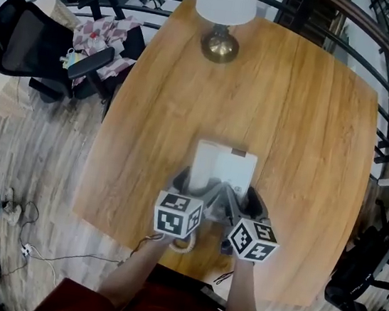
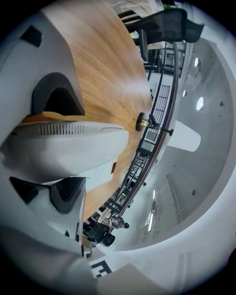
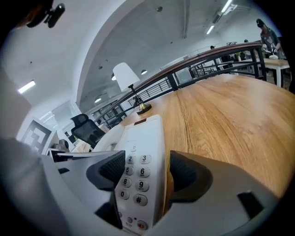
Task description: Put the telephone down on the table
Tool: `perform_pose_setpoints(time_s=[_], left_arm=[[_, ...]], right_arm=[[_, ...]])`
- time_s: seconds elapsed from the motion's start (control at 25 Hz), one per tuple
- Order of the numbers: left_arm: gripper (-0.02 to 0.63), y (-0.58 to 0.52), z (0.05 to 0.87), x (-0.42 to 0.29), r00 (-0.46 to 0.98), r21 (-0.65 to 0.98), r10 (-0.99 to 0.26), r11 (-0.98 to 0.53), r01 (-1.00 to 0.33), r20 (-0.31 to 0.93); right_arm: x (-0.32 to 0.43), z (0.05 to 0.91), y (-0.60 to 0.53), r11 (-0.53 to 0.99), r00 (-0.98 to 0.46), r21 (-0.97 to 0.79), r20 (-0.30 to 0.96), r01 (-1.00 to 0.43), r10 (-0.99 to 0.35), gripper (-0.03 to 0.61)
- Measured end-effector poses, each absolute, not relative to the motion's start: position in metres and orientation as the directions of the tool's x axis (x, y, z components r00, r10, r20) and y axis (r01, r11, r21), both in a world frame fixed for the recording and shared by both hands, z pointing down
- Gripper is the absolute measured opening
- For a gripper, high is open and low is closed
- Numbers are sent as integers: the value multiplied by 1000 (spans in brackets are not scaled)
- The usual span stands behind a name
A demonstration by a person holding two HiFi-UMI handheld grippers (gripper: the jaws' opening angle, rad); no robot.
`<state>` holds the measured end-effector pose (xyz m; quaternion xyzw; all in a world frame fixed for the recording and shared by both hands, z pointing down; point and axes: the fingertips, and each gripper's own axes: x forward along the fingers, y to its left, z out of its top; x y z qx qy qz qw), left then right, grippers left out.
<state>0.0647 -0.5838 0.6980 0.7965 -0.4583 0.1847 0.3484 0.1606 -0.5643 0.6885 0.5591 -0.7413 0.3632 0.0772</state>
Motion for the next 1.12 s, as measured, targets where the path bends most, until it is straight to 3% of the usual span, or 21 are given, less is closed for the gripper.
perform_pose_setpoints(time_s=[0.48, 1.12], left_arm=[[410, -565, 622, 51, 465, 284, -723, -369, -885, 512], [410, -515, 438, 91, 463, 101, -873, -452, -886, 155]], right_arm=[[172, 609, -548, 164, -326, -389, 399, -907, -857, 291], [214, 423, -489, 219, -232, -204, 41, -954, -972, 291]])
